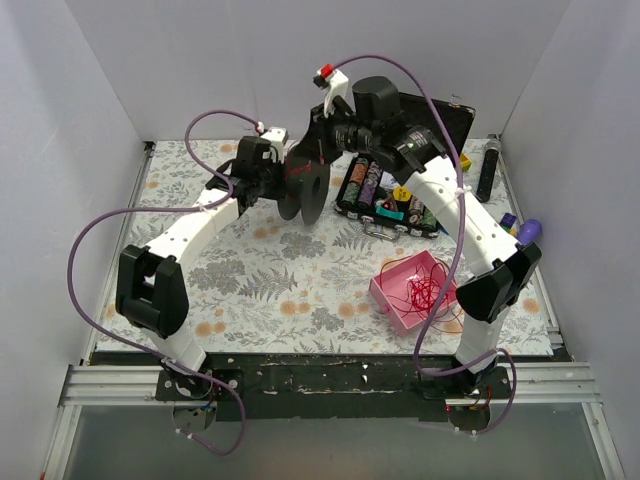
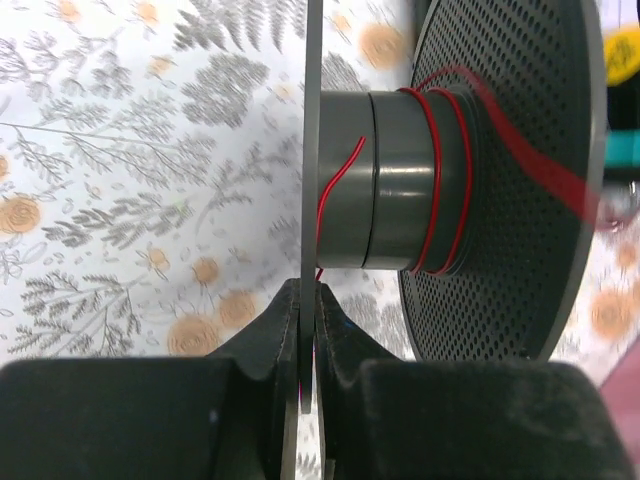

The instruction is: Wrap the cables

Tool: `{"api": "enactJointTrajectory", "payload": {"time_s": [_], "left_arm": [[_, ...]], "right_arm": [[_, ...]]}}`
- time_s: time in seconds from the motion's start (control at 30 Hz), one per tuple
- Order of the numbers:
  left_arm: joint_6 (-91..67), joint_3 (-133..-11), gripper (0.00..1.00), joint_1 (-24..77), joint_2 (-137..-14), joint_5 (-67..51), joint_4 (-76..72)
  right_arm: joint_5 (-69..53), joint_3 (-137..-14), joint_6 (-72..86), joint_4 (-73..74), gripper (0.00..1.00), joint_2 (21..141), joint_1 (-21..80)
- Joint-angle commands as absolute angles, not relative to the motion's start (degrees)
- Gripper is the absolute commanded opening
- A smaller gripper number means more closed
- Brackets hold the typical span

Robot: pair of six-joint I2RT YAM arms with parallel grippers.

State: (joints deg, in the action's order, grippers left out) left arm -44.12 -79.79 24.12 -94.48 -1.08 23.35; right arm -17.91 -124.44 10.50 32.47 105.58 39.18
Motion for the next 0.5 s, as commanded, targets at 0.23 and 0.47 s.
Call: {"api": "enactJointTrajectory", "payload": {"time_s": [0.23,0.47], "left_arm": [[-56.07,-94.91,0.0,12.75,-98.35,-4.48,12.83],[-58.88,-103.09,0.0,8.88,-97.47,-9.92,14.94]], "right_arm": [[-44.12,-100.05,22.68,12.94,0.01,96.86,45.0],[-39.56,-85.01,15.57,7.39,0.01,96.51,45.35]]}}
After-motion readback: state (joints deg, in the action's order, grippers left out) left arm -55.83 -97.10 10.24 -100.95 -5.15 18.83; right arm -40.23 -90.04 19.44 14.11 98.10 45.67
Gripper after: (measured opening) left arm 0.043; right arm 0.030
